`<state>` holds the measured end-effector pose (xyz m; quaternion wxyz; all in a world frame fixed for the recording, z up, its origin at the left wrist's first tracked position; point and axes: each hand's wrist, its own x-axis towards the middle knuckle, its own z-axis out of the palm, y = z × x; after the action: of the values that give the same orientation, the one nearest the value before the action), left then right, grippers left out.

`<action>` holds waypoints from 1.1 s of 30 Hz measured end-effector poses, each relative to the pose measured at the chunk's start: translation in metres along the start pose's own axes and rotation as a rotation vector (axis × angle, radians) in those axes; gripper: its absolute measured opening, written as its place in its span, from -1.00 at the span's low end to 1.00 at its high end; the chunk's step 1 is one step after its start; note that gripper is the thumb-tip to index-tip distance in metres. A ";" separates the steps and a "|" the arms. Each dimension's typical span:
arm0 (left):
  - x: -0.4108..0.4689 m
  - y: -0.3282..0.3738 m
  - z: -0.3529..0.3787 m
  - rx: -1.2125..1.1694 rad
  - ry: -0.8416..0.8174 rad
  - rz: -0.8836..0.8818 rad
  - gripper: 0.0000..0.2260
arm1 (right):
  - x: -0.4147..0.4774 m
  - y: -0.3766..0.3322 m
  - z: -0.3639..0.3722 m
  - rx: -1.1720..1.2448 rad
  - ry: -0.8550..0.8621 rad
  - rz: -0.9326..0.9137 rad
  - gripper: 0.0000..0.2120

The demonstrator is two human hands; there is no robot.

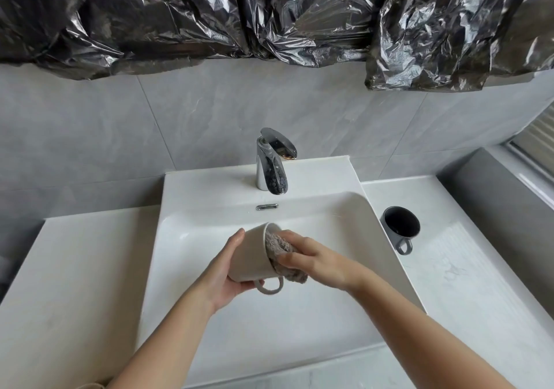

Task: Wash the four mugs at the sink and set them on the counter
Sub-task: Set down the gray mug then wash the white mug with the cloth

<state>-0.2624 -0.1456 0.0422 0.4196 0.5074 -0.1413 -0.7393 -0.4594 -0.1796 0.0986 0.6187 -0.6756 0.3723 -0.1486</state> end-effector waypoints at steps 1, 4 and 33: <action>-0.002 0.002 0.001 0.021 -0.020 -0.027 -0.49 | 0.000 -0.002 -0.003 -0.020 -0.034 0.012 -0.74; -0.004 0.007 0.005 0.078 -0.079 -0.081 -0.50 | 0.006 -0.002 -0.002 -0.287 -0.007 -0.027 -0.78; -0.002 0.019 0.008 0.271 -0.028 -0.067 -0.53 | -0.001 0.014 0.026 -0.243 -0.161 -0.033 -0.77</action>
<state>-0.2599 -0.1575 0.0589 0.3203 0.5534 -0.2285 -0.7341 -0.4474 -0.1598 0.0803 0.5578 -0.7614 0.3254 -0.0579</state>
